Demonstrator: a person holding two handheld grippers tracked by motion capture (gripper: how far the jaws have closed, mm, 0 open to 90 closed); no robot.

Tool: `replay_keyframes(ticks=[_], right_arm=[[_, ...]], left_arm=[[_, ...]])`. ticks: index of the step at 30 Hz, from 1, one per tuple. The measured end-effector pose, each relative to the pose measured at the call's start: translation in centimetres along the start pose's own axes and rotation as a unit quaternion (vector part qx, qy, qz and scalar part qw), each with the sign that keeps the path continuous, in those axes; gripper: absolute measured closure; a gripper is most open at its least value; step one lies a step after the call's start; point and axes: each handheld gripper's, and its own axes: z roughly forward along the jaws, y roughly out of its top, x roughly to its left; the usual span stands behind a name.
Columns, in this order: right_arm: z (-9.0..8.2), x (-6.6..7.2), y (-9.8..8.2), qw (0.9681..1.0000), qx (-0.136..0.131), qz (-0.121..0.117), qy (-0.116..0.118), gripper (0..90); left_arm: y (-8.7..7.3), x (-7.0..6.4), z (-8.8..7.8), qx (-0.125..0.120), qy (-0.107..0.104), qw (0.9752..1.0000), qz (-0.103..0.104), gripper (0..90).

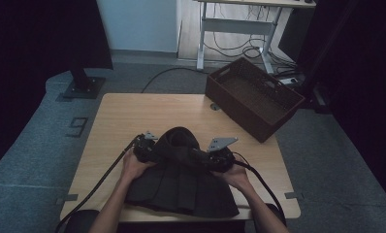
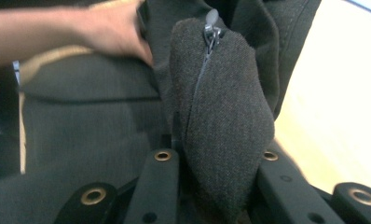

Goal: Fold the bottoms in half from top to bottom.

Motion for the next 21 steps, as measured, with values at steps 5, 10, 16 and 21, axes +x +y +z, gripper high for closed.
replay_keyframes(ticks=[5,10,16,21], right_arm=[[0.6,0.4,-1.2,0.9999,0.010,-0.001,-0.004,78.2],[1.0,0.8,-1.3,0.9999,0.011,-0.007,-0.008,78.1],[1.1,1.3,-1.4,0.9998,0.007,-0.018,-0.007,77.6],[0.9,2.0,-1.8,0.9997,0.011,-0.023,0.001,77.1]], left_arm=[[0.3,0.1,-2.0,0.030,0.014,0.9990,0.031,6.8],[-0.6,0.0,-4.9,0.026,0.012,0.9986,0.045,11.7],[-3.0,0.5,-4.8,0.057,0.030,0.9970,0.043,13.9],[-3.5,0.8,-4.6,0.042,0.033,0.9985,0.011,14.2]])
